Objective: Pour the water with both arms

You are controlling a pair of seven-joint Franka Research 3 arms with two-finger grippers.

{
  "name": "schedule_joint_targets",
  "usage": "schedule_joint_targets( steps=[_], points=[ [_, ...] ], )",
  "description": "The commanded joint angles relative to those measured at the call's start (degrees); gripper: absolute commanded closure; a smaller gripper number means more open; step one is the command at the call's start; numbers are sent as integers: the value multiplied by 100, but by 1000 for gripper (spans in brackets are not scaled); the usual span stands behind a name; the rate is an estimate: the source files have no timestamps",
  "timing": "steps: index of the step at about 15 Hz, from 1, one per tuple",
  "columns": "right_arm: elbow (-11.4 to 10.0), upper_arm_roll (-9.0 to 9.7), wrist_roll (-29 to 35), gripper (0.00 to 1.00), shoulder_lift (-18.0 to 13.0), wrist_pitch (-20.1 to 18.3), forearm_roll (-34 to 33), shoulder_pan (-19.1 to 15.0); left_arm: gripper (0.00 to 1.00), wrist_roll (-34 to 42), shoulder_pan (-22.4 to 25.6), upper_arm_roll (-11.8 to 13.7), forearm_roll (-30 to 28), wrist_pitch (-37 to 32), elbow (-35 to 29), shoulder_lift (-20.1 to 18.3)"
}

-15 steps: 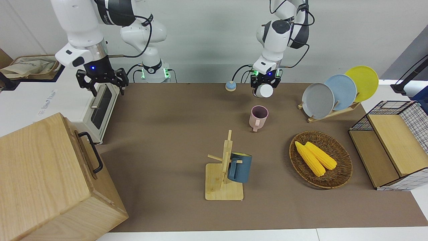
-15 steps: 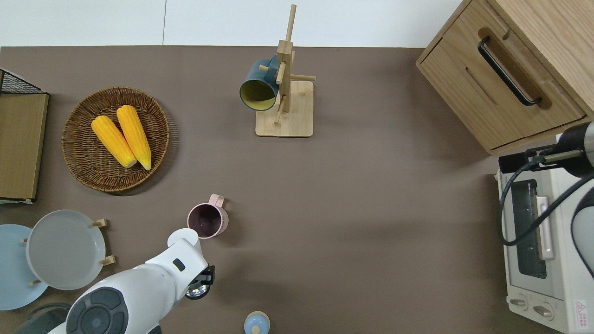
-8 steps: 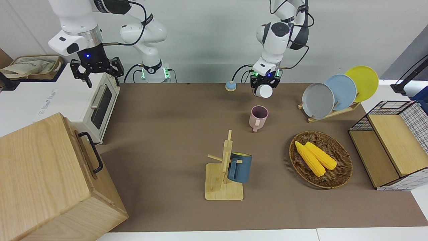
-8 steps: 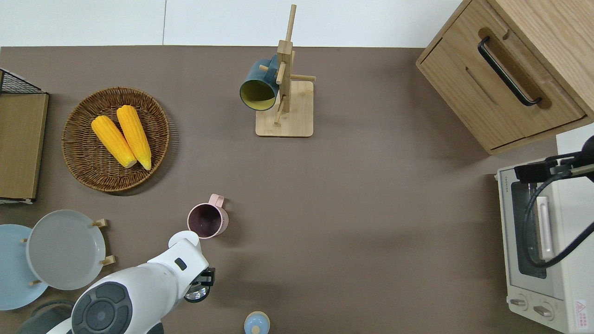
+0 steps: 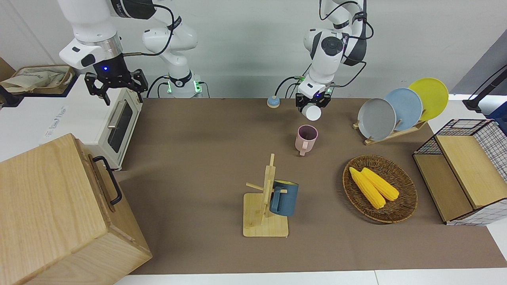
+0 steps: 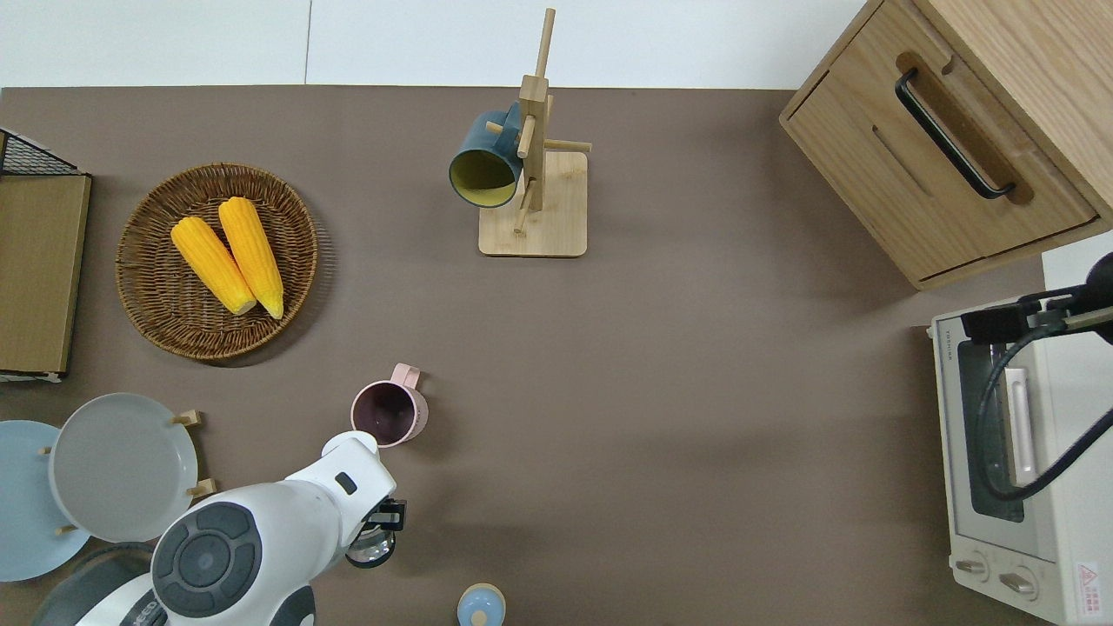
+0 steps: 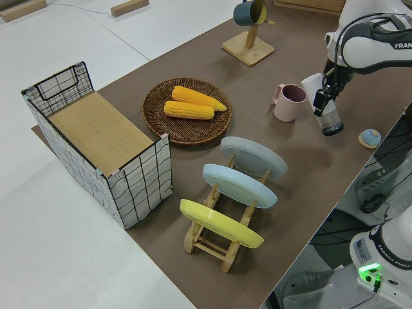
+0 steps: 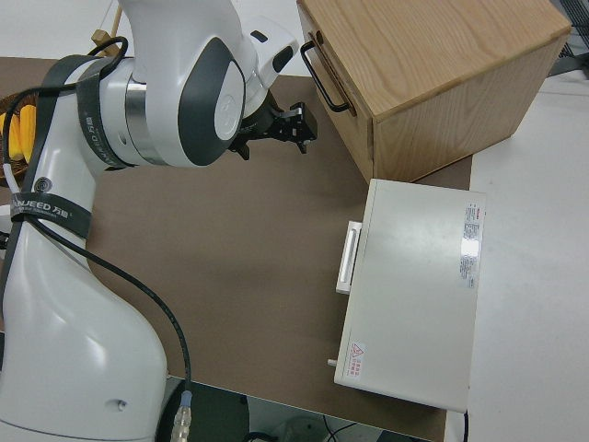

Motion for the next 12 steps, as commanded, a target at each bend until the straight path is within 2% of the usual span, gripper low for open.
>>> schedule_joint_targets(
  steps=[1,4,7,12],
  points=[
    [101,34,-10,9,-52,-341,63,-29,1000,140,38,62,14,-392,321,123],
    [146,-54,-10,9,-52,-447,246,15,1000,140,20,62,14,-436,313,123],
    [146,-63,-10,9,-52,-518,265,24,1000,140,20,62,40,-471,313,123],
    [207,43,-10,9,-52,-491,168,50,1000,140,29,62,41,-489,330,114]
  ],
)
